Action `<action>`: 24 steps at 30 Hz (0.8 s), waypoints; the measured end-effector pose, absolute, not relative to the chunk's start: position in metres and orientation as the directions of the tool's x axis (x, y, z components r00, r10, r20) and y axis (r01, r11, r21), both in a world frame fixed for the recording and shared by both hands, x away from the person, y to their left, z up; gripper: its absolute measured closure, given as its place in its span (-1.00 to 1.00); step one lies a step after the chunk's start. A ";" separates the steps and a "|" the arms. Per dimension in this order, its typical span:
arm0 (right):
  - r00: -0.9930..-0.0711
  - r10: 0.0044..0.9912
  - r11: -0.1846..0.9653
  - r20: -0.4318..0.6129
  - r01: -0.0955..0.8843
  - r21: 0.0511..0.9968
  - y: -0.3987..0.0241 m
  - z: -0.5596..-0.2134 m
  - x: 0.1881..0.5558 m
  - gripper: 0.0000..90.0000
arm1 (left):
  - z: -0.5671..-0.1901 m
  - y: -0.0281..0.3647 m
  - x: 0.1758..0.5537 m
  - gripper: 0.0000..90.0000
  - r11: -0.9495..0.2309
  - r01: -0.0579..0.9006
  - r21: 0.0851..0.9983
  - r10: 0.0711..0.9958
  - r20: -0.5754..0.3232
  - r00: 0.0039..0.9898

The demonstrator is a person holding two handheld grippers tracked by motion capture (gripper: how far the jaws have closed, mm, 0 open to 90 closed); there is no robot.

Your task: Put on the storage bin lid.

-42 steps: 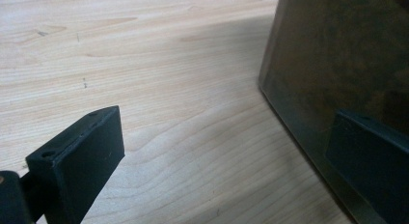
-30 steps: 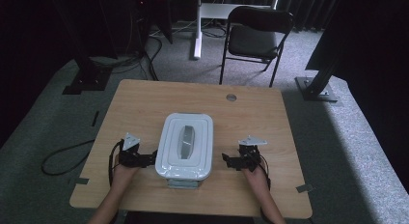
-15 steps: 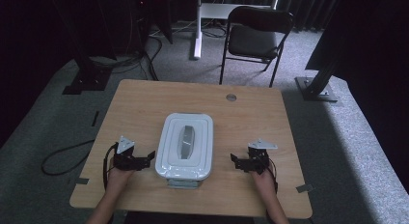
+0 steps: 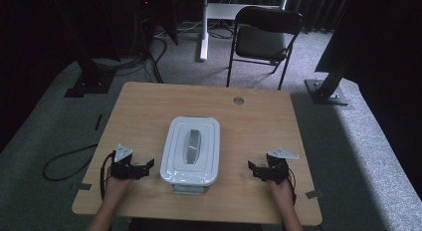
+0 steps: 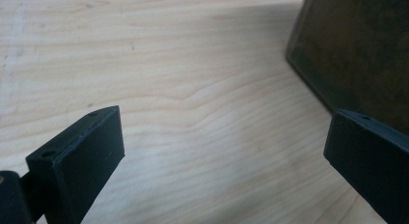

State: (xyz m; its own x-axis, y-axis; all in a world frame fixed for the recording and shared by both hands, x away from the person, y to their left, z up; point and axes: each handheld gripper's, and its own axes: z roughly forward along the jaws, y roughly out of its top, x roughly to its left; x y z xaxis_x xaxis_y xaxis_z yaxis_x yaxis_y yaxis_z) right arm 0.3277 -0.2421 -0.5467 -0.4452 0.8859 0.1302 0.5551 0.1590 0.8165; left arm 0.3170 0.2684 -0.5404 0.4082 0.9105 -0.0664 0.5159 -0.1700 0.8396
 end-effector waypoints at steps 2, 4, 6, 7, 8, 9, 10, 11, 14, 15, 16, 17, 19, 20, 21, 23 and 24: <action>-0.434 0.891 0.152 0.131 0.558 0.816 -0.246 -0.548 0.326 -0.75 | -0.541 0.271 0.315 -0.97 -0.165 0.521 0.837 0.914 -0.068 0.400; -0.419 0.901 0.157 0.114 0.559 0.814 -0.250 -0.549 0.324 -0.75 | -0.541 0.275 0.313 -0.97 -0.159 0.521 0.839 0.916 -0.071 0.394; -0.406 0.908 0.153 0.108 0.559 0.815 -0.254 -0.549 0.322 -0.75 | -0.542 0.278 0.311 -0.97 -0.157 0.523 0.838 0.920 -0.068 0.385; -0.398 0.911 0.148 0.107 0.558 0.816 -0.256 -0.549 0.321 -0.75 | -0.542 0.280 0.310 -0.97 -0.158 0.524 0.837 0.921 -0.067 0.384; -0.391 0.915 0.145 0.105 0.559 0.817 -0.258 -0.549 0.320 -0.75 | -0.543 0.281 0.309 -0.97 -0.156 0.526 0.836 0.922 -0.069 0.382; -0.386 0.916 0.139 0.108 0.559 0.818 -0.261 -0.549 0.320 -0.75 | -0.544 0.282 0.308 -0.97 -0.155 0.529 0.834 0.923 -0.069 0.378; -0.381 0.917 0.132 0.114 0.561 0.817 -0.262 -0.549 0.319 -0.75 | -0.544 0.284 0.307 -0.97 -0.152 0.530 0.834 0.924 -0.070 0.375; -0.374 0.921 0.128 0.113 0.563 0.817 -0.264 -0.549 0.318 -0.75 | -0.545 0.285 0.306 -0.97 -0.154 0.534 0.832 0.926 -0.068 0.372; -0.365 0.925 0.125 0.109 0.562 0.818 -0.268 -0.550 0.316 -0.75 | -0.545 0.289 0.304 -0.97 -0.145 0.538 0.830 0.931 -0.069 0.357; -0.359 0.927 0.124 0.107 0.563 0.817 -0.269 -0.550 0.315 -0.75 | -0.546 0.291 0.303 -0.97 -0.142 0.538 0.831 0.933 -0.069 0.353; -0.359 0.927 0.122 0.108 0.562 0.818 -0.270 -0.551 0.314 -0.75 | -0.546 0.292 0.302 -0.97 -0.143 0.538 0.831 0.934 -0.066 0.351; -0.356 0.928 0.121 0.109 0.564 0.817 -0.271 -0.551 0.313 -0.75 | -0.546 0.293 0.301 -0.97 -0.139 0.540 0.830 0.936 -0.068 0.346; -0.349 0.932 0.124 0.099 0.563 0.817 -0.274 -0.552 0.312 -0.75 | -0.548 0.295 0.300 -0.97 -0.132 0.542 0.830 0.937 -0.074 0.341; -0.345 0.933 0.122 0.100 0.566 0.815 -0.275 -0.553 0.311 -0.75 | -0.548 0.296 0.299 -0.97 -0.136 0.547 0.826 0.938 -0.071 0.340; -0.341 0.935 0.121 0.099 0.568 0.814 -0.276 -0.553 0.311 -0.75 | -0.549 0.297 0.299 -0.97 -0.132 0.546 0.827 0.939 -0.072 0.336; -0.332 0.938 0.118 0.094 0.566 0.816 -0.278 -0.554 0.309 -0.75 | -0.549 0.299 0.298 -0.97 -0.128 0.548 0.826 0.940 -0.074 0.332; -0.331 0.939 0.121 0.091 0.567 0.815 -0.279 -0.554 0.309 -0.75 | -0.549 0.300 0.298 -0.97 -0.127 0.546 0.828 0.942 -0.072 0.328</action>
State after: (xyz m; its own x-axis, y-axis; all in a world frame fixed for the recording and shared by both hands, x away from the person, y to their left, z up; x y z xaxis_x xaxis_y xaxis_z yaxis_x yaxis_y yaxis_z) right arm 0.3088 -0.2789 -0.5543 -0.3314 0.9390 0.0914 0.5666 0.1206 0.8151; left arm 0.2979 0.3002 -0.5490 0.3283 0.9418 -0.0722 0.5460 -0.1269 0.8281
